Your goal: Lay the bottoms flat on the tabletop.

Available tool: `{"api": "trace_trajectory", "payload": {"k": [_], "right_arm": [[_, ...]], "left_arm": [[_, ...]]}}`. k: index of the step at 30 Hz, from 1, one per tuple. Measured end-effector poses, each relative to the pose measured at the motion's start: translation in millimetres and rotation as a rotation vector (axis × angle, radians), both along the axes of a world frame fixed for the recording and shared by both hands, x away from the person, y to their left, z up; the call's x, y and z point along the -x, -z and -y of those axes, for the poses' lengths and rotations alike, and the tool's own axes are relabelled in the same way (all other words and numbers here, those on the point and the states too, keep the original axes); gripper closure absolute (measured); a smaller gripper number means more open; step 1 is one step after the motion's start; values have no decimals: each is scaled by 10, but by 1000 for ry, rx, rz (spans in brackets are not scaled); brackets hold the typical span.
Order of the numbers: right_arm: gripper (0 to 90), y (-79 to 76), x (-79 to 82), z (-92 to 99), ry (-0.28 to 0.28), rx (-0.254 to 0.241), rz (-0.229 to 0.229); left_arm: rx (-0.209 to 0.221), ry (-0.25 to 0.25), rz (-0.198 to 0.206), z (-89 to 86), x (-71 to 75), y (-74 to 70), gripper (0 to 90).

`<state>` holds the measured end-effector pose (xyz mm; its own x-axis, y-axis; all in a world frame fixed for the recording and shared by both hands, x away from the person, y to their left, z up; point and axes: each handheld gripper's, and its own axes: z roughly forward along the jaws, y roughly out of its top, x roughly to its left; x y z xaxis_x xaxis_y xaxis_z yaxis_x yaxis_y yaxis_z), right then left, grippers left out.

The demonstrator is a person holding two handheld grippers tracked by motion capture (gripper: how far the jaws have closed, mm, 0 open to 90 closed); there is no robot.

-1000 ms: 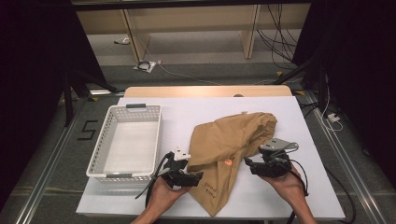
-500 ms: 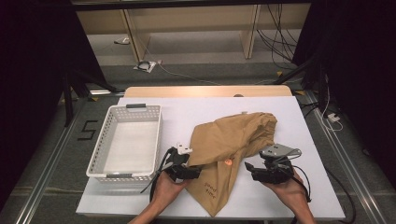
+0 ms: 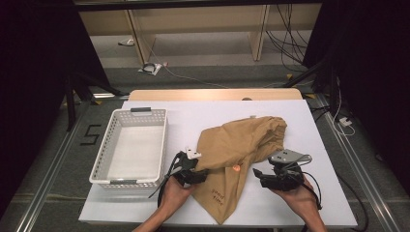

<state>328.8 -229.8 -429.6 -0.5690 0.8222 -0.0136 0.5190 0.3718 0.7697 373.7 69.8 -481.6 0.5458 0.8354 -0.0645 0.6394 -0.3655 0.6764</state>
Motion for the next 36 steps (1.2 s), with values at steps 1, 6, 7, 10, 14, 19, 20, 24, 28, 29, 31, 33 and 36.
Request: {"api": "trace_trajectory", "payload": {"k": [1, 6, 7, 10, 14, 19, 20, 24, 28, 29, 31, 33, 36], "right_arm": [[339, -1, -1, 2, -1, 1, 2], [339, 1, -4, 7, 2, 0, 1], [339, 1, -4, 7, 2, 0, 1], [339, -8, -1, 16, 6, -3, 2], [340, -18, -5, 27, 15, -3, 10], [340, -35, -6, 37, 25, -12, 12], [342, -51, -8, 61, 32, -16, 18], [343, -73, -11, 89, 44, -28, 26], [347, -95, -9, 123, 51, -41, 25], [347, -97, -10, 125, 54, -46, 22], [347, -97, -13, 128, 55, -45, 18], [348, -96, -15, 132, 55, -44, 19], [348, -100, -16, 138, 59, -44, 22]], "left_arm": [[7, -2, 8, -8, -1, -1, 539], [53, 24, 58, -46, 38, -92, 839], [58, 32, 64, -49, 44, -117, 839], [95, 60, 91, -38, 95, -220, 870], [125, 104, 129, 23, 195, -331, 874], [177, 164, 142, 155, 321, -426, 875], [179, 186, 147, 217, 359, -443, 875], [189, 233, 142, 343, 439, -440, 875], [181, 295, 130, 480, 570, -389, 875], [177, 311, 127, 515, 606, -370, 875], [172, 337, 121, 580, 673, -331, 875], [163, 357, 120, 630, 721, -301, 875], [165, 382, 91, 700, 789, -228, 874]]}}
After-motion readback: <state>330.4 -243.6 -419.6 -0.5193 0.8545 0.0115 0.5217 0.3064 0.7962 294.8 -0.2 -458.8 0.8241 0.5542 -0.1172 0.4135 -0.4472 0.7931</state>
